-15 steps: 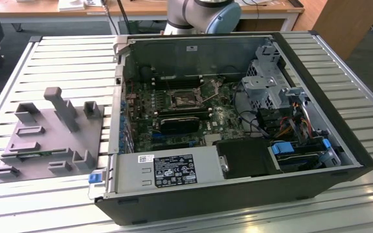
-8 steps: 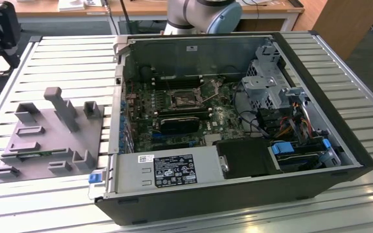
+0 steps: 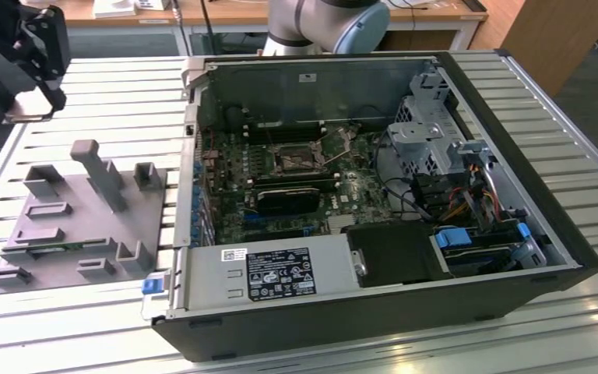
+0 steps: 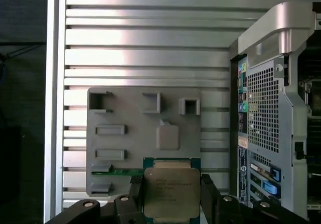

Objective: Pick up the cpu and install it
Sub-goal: 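Pick up the cpu and move it towards the insertion slot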

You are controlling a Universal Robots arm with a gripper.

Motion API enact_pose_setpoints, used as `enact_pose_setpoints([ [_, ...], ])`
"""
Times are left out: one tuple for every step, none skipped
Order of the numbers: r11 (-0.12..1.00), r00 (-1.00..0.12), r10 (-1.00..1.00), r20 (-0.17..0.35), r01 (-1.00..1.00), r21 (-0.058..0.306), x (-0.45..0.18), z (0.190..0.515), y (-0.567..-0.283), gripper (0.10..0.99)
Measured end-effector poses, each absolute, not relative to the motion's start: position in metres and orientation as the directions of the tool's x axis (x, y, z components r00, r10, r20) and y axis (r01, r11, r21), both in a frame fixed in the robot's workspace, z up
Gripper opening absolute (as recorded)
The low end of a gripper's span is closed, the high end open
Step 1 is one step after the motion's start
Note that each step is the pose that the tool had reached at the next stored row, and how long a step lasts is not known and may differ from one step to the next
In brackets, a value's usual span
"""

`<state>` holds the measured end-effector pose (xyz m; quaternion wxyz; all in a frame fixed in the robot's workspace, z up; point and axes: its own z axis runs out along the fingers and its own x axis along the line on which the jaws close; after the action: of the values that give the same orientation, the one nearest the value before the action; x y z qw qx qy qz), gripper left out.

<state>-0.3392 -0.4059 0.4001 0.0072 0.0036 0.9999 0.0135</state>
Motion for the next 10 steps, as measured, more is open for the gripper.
enact_pose_setpoints([
  [1.000,-1.000,0.007,-0.017,0.007,0.027,-0.336,0.400,-0.406,0.541],
  [1.000,-1.000,0.007,-0.019,0.007,0.027,-0.332,0.400,-0.406,0.541],
  [1.000,-1.000,0.007,-0.021,0.007,0.027,-0.328,0.399,-0.406,0.541],
  [1.000,-1.000,0.007,-0.023,0.007,0.027,-0.323,0.399,-0.406,0.541],
  [1.000,-1.000,0.007,-0.024,0.007,0.027,-0.319,0.399,-0.406,0.541],
  [1.000,-1.000,0.007,-0.025,0.007,0.027,-0.315,0.399,-0.406,0.541],
  [1.000,-1.000,0.007,-0.026,0.007,0.027,-0.310,0.399,-0.406,0.541],
  [1.000,-1.000,0.007,-0.026,0.007,0.027,-0.306,0.399,-0.406,0.541],
  [1.000,-1.000,0.007,-0.027,0.007,0.027,-0.302,0.399,-0.406,0.541],
  [1.000,-1.000,0.007,-0.027,0.006,0.027,-0.297,0.399,-0.406,0.541],
])
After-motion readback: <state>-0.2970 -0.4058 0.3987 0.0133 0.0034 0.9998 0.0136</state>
